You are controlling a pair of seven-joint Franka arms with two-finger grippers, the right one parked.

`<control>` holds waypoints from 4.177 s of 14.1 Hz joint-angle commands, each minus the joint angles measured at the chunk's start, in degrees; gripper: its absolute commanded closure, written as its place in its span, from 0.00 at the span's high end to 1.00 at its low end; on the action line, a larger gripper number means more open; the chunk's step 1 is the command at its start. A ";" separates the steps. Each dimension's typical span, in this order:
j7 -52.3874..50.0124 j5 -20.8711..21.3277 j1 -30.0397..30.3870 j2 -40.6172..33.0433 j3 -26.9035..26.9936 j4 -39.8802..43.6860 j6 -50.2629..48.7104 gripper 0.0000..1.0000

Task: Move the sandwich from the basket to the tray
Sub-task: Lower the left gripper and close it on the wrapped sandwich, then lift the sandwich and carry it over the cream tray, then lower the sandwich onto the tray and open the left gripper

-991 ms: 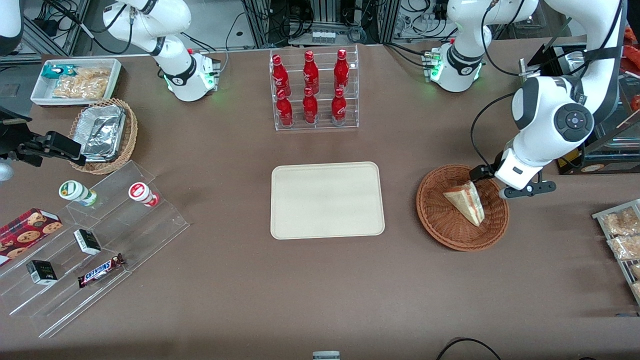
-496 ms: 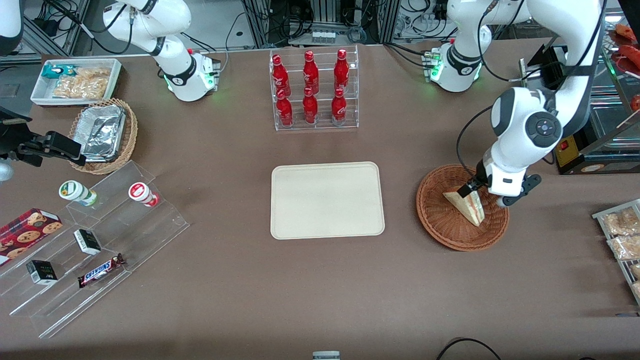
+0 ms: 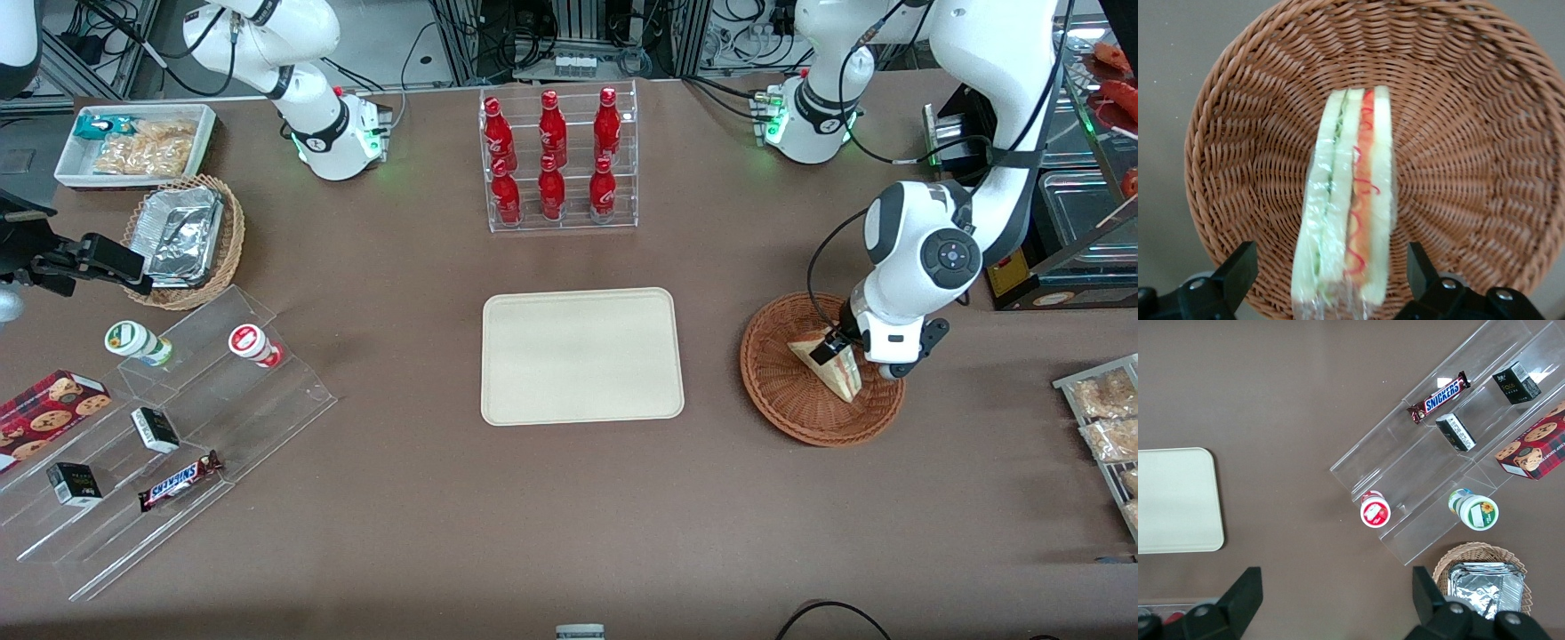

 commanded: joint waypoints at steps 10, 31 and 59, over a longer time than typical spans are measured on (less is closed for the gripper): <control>4.52 -2.94 -0.24 3.41 -0.25 15.11 -20.15 0.05; -1.47 -3.55 -33.28 26.25 -2.01 47.13 -24.87 0.00; -8.78 1.90 -32.96 18.27 0.19 49.78 -34.71 1.00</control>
